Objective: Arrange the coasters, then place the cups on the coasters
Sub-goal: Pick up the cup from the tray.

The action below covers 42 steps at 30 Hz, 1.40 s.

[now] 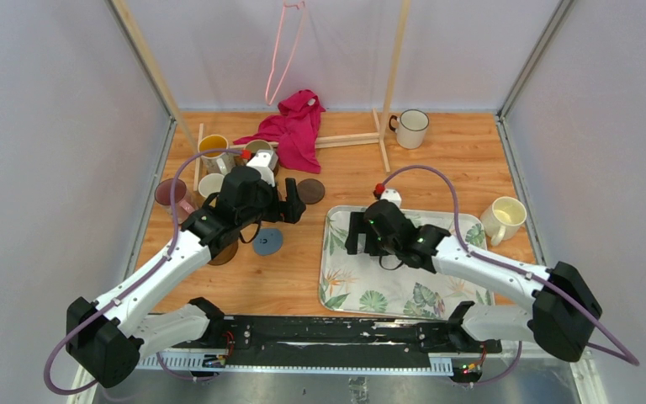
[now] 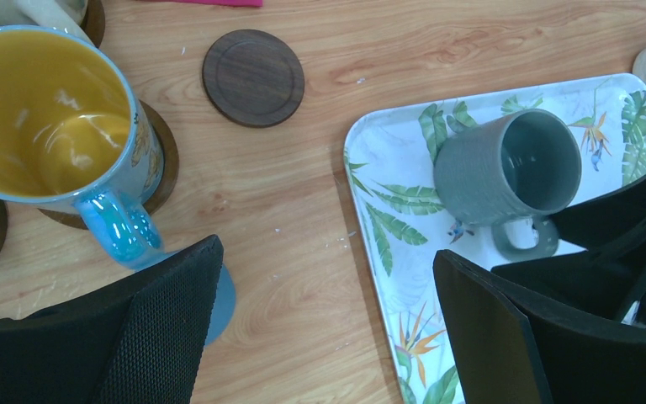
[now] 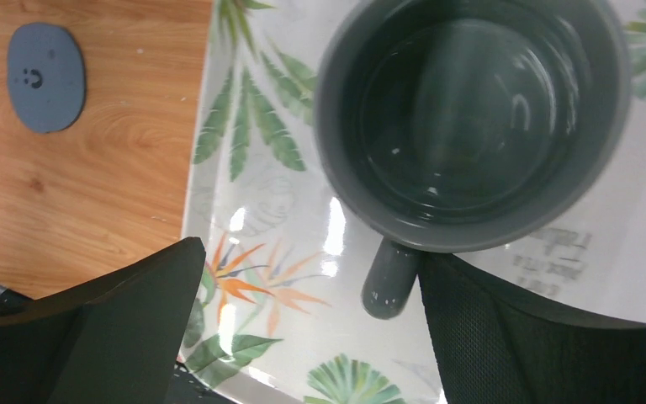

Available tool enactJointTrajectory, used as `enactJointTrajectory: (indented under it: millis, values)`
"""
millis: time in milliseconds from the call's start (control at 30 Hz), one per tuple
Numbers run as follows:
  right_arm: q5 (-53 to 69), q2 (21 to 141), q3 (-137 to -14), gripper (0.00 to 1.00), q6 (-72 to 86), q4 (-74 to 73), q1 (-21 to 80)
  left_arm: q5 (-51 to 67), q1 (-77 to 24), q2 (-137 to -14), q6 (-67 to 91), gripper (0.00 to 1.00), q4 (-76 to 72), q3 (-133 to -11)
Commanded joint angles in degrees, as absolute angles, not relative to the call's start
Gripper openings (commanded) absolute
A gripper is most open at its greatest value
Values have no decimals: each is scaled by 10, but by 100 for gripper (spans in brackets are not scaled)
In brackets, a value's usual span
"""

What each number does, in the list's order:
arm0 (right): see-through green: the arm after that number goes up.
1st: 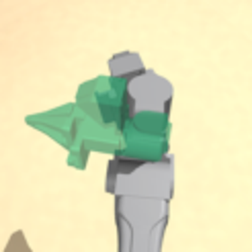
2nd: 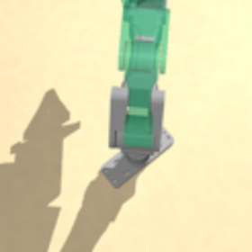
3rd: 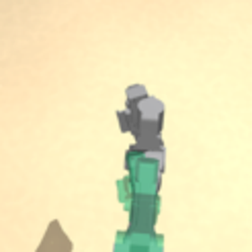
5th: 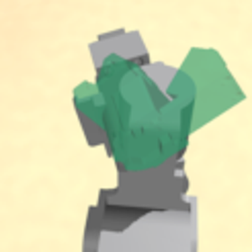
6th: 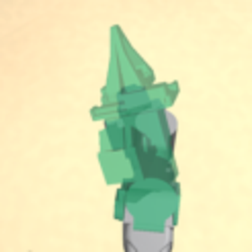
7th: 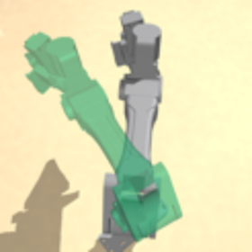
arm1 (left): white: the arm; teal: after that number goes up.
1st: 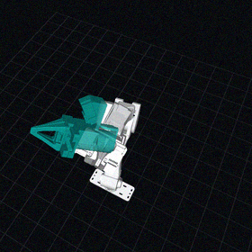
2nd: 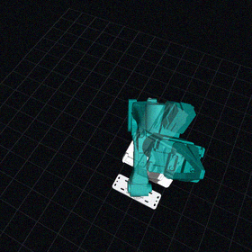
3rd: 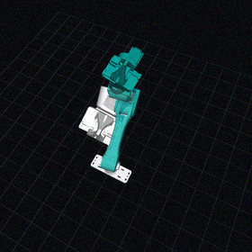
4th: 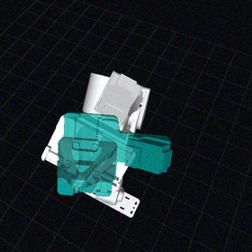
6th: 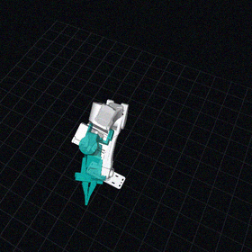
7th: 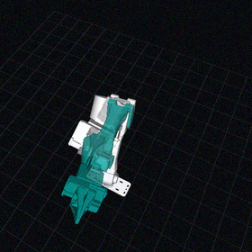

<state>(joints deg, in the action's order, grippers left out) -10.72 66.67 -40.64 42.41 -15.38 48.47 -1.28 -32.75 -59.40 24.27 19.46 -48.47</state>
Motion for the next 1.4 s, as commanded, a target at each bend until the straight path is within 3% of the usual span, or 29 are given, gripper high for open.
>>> enactJointTrajectory:
  millis: [0,267,767,1067,1367]
  values:
    - [-126,716,-466,100,437,-131,524,-9,-329,-582,245,100,200,-498]
    - [-201,708,-513,100,429,-220,524,-4,-330,-583,243,100,199,-497]
    - [-366,488,-515,100,417,-384,471,-40,-423,-626,273,100,164,-476]
    - [-413,412,-524,100,380,-410,467,-95,-550,-750,293,100,119,-507]
    - [-407,389,-509,100,385,-417,466,-103,-595,-869,289,88,87,-562]
